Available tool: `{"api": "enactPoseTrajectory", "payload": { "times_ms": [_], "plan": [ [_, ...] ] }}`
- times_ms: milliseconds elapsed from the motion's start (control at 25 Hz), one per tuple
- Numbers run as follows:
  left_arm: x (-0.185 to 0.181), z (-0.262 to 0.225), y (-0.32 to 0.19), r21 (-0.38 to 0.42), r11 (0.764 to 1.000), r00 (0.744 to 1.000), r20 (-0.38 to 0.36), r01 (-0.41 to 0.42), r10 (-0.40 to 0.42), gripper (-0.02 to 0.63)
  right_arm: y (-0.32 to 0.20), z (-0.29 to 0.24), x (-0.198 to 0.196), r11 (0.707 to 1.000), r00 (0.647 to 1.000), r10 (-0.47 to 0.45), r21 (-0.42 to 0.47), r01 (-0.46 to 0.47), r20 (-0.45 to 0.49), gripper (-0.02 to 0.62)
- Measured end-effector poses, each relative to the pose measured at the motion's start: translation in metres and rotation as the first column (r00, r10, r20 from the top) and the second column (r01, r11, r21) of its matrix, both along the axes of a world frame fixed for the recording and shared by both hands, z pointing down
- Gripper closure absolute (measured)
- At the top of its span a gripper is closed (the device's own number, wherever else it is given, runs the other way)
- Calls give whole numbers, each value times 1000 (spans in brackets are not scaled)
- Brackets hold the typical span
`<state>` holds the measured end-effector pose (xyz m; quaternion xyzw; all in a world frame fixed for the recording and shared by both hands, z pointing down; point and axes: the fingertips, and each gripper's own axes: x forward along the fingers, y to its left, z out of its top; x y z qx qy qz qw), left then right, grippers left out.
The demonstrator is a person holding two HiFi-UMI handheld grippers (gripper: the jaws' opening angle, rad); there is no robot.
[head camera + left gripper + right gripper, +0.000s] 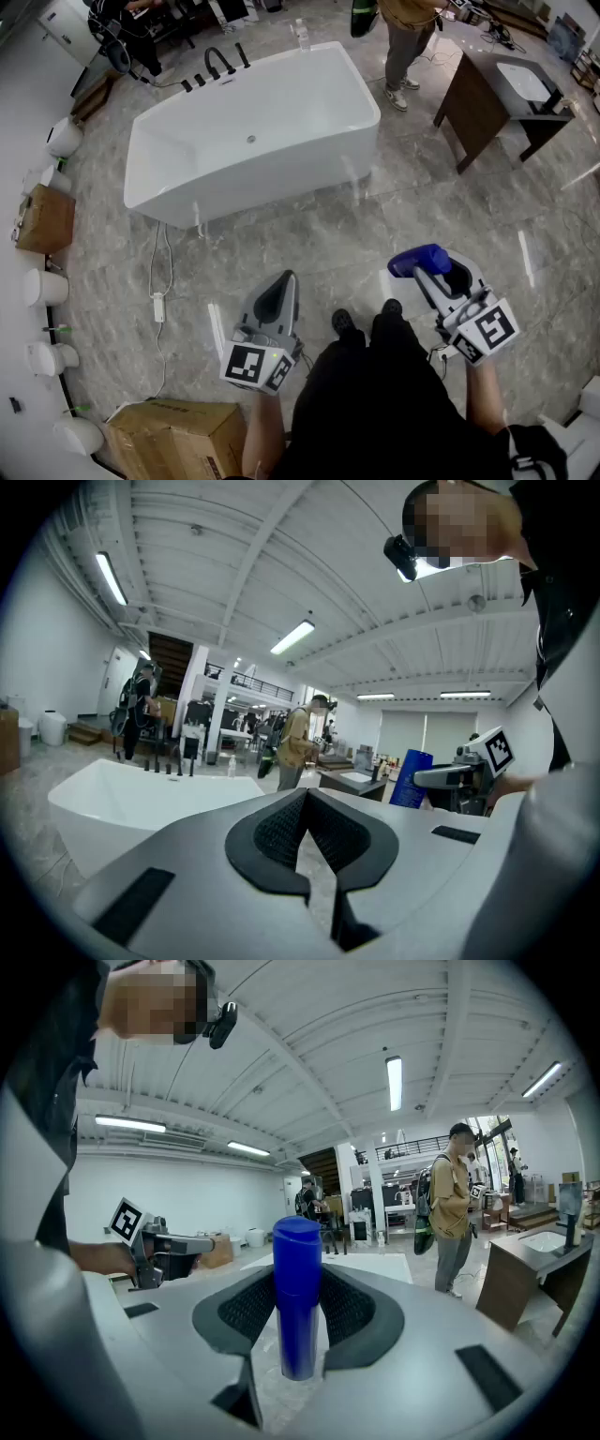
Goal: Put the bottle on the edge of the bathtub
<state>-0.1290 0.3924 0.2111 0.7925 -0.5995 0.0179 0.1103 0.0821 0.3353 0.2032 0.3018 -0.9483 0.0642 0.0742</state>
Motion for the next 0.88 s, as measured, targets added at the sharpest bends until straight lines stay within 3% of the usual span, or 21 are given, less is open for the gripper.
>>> {"api": "enactPoseTrajectory", "payload": {
  "times_ms": [600, 880],
  "plan": [
    [5, 2, -13, 3, 1000, 1000, -3, -2, 2, 595, -7, -3, -6, 1000, 1000, -6, 28, 6, 2, 446],
    [6, 5, -13, 3, 1000, 1000, -6, -20, 21, 595, -6, -2, -11, 1000, 999, -15, -9, 15, 45, 446]
  ]
}}
